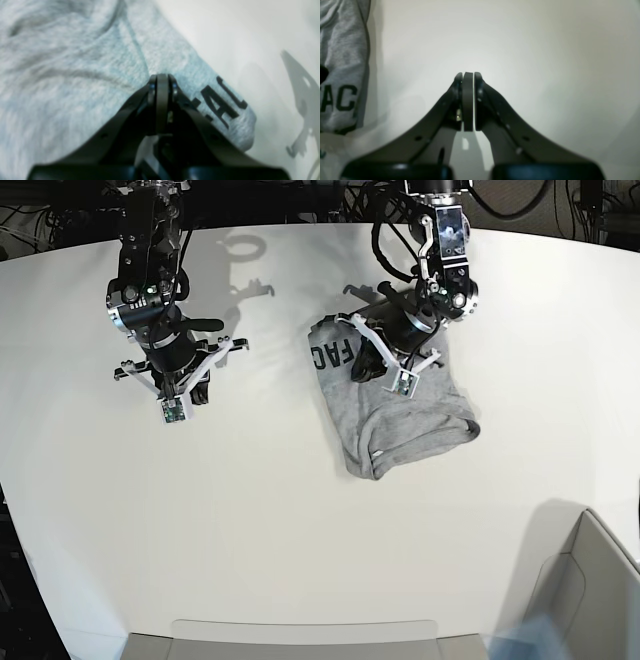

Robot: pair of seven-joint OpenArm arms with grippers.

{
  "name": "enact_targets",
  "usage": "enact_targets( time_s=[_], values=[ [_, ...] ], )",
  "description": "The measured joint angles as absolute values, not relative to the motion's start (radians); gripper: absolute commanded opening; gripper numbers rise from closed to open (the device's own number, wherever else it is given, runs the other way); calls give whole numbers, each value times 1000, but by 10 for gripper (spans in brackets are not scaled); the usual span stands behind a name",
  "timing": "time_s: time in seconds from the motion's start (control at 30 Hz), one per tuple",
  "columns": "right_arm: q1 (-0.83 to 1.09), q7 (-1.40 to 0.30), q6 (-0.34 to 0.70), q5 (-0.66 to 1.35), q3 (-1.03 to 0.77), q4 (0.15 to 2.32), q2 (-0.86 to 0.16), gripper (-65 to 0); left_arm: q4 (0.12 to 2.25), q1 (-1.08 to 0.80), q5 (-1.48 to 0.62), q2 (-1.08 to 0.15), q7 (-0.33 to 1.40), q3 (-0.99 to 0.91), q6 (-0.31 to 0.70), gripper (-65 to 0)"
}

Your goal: Fold the T-shirt properly

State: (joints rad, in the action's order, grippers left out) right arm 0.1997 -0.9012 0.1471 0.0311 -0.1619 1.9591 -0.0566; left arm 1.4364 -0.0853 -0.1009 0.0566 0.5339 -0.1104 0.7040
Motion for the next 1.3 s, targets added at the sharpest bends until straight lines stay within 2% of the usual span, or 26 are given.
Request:
enact_targets(
  time_s=[0.23,0.33,0.53,0.63,0.83,1.0,1.17,1.3],
  values=[
    [213,-900,147,27,-164,1959,-58,-647,1315,-64,-160,-89,480,-100,739,-650],
    [213,-900,147,28,-159,1959,-58,-647,1298,-65,-185,-196,457,-96,756,-650],
    [213,-901,147,30,-154,1959,-56,-647,1194,-45,-186,-382,382,-99,738,-650],
    [213,-900,147,28,-154,1959,-55,-647,1173,-49,-177,-430,349,-102,721,-650],
    [201,-902,147,31,-154,1959,-50,-647,1181,-47,-154,-437,348,-110,715,-650],
    [165,-901,147,30,-120,1977,-50,-647,1308,-32,-68,-431,477,-118,687,-650],
    [153,-905,147,29,-85,2024,-52,-647,1460,-60,-21,-415,550,-267,681,-650],
    [181,-897,148,27,-83,2048,-56,-647,1657,-70,-21,-319,530,-426,671,-650]
  ],
)
